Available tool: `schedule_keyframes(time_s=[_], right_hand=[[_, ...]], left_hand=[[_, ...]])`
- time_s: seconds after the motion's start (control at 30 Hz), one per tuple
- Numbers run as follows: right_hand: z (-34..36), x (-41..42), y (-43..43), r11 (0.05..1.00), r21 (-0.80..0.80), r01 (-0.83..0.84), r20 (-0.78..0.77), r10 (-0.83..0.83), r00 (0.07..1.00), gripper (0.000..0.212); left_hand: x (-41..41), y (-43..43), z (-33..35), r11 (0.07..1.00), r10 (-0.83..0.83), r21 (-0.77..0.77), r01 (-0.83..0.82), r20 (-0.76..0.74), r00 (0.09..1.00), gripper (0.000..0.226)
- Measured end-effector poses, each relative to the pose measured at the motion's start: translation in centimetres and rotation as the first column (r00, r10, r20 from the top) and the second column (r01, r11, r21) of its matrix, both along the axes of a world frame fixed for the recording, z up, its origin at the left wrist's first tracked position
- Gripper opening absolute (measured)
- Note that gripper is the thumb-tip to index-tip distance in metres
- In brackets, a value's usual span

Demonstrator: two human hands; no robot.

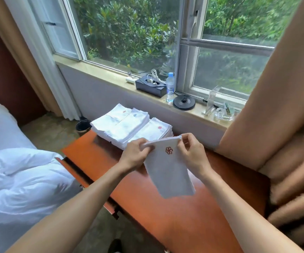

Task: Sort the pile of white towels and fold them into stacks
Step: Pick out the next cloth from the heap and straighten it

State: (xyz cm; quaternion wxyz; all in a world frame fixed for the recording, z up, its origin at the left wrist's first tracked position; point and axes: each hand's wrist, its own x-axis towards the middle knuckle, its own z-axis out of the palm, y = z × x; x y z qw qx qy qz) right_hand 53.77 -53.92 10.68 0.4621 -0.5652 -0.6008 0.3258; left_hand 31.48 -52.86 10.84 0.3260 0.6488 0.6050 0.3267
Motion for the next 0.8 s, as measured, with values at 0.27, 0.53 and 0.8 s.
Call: schedule_keyframes(time_s=[0.27, 0.53, 0.8], right_hand=[[-2.4, -14.7, 9.8, 0.998, -0.063, 0.009, 0.024, -0.008, 1.0, 0.005], [-2.7, -27.5, 18.5, 0.98, -0.197, -0.039, -0.144, 0.011, 0.99, 0.005], [-1.5, -32.5, 25.9, 0.98, -0.157, -0.12, -0.158, 0.095, 0.983, 0.012]], left_hand=[[-14.0, 10.1, -1.9, 0.989, 0.131, -0.109, -0.098, 0.362, 0.923, 0.023], [-26.3, 20.6, -2.0, 0.992, 0.102, -0.105, -0.064, 0.417, 0.903, 0.01], [-32.5, 26.4, 0.5, 0.987, 0.145, 0.018, -0.159, 0.314, 0.938, 0.014]])
